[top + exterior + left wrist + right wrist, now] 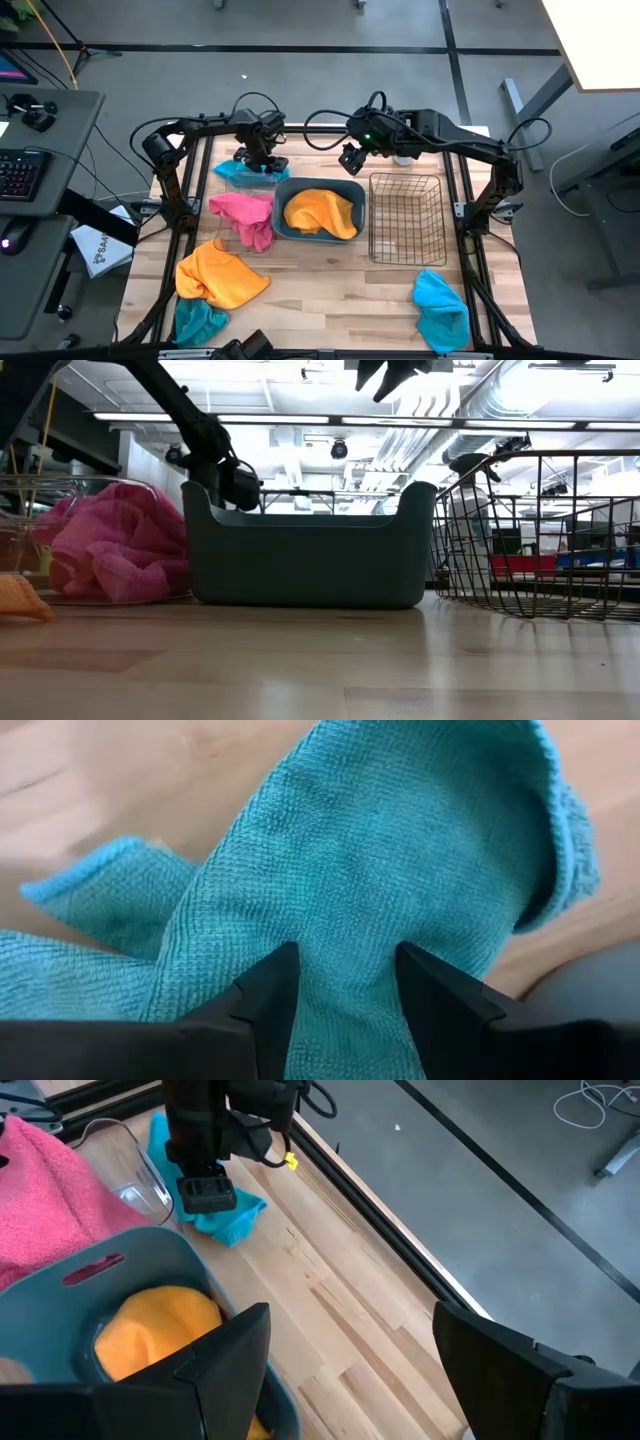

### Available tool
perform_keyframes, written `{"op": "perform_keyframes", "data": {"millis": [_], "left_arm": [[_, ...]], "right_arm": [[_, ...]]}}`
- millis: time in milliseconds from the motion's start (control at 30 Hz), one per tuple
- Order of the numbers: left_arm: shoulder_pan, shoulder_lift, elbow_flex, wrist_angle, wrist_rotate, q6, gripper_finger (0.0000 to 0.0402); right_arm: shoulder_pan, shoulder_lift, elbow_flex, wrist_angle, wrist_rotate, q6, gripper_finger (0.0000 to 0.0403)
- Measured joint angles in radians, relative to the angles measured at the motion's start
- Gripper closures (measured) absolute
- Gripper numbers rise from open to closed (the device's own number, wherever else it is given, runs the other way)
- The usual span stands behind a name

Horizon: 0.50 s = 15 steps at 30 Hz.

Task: Sort microfiber towel by color & place in baskets
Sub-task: Put the top blue microfiber cloth into the wire basket

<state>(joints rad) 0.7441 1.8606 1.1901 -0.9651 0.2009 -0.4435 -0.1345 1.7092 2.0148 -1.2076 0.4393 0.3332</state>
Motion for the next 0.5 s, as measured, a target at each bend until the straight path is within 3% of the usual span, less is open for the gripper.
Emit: {"op": "perform_keyframes", "data": {"millis": [167,367,500], "left_arm": [[0.000,0.000,0.000,0.023,0.000,0.047,0.0256],[0.004,0.000,0.000,0.065,-0.004,0.155,0.0384],[0.008,-0.011,0.000,0.100,-0.005,0.174,0.0397]], "right_arm": [[0.000,0.000,0.000,0.000,0.000,0.004,0.0128],[0.000,0.000,0.000,0.000,0.000,0.006,0.0128],[0.000,0.000,0.000,0.000,0.000,0.006,0.0128]]}}
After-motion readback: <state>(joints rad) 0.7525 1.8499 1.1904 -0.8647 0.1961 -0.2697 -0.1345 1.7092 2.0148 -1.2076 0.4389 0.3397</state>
